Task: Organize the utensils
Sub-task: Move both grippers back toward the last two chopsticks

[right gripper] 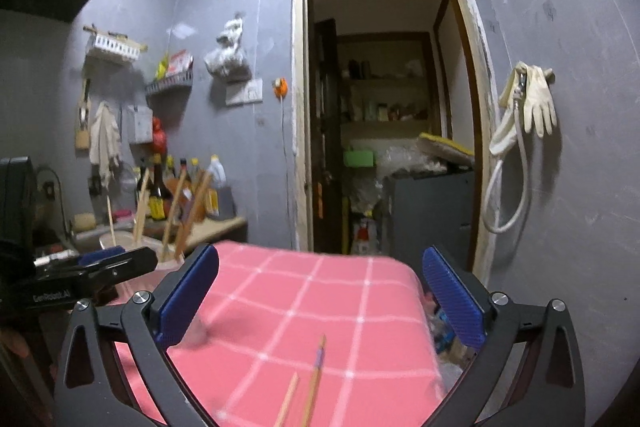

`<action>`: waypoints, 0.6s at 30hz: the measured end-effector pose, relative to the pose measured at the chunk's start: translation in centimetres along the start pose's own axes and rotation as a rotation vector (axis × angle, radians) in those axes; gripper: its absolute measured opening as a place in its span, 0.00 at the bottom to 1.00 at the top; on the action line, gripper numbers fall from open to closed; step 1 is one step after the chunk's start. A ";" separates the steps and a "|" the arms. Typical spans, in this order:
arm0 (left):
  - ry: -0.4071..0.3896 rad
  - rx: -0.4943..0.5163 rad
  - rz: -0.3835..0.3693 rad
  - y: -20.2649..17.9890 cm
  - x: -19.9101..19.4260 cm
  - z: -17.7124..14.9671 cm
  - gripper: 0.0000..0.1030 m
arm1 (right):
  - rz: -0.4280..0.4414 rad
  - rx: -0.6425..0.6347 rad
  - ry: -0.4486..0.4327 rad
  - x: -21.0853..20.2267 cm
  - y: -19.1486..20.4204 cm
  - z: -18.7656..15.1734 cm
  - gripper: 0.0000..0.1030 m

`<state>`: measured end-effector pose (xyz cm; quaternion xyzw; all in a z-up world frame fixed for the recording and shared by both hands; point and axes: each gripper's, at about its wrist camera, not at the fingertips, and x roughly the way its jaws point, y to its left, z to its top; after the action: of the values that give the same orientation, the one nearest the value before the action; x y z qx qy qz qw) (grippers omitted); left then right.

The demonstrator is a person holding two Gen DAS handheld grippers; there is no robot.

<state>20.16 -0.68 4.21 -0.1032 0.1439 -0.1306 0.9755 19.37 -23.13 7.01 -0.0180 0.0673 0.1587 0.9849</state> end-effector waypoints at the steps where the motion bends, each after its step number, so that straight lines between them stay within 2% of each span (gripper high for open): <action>1: 0.017 0.004 0.004 -0.4 0.4 -0.5 0.93 | -0.003 -0.003 0.022 0.0 -0.3 -0.4 1.00; 12: 0.251 0.007 0.020 -2.1 4.3 -4.1 0.93 | -0.015 0.020 0.298 2.3 -2.9 -4.2 1.00; 15: 0.328 0.015 0.029 -2.4 5.6 -4.7 0.93 | -0.005 0.031 0.391 3.5 -3.3 -5.2 0.94; 18: 0.398 0.032 0.031 -2.6 6.9 -5.3 0.93 | 0.011 0.028 0.472 4.6 -3.5 -6.2 0.81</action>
<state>24.31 -5.94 -1.86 -0.0575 0.3334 -0.1355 0.9312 23.99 -25.41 0.32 -0.0404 0.2979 0.1546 0.9411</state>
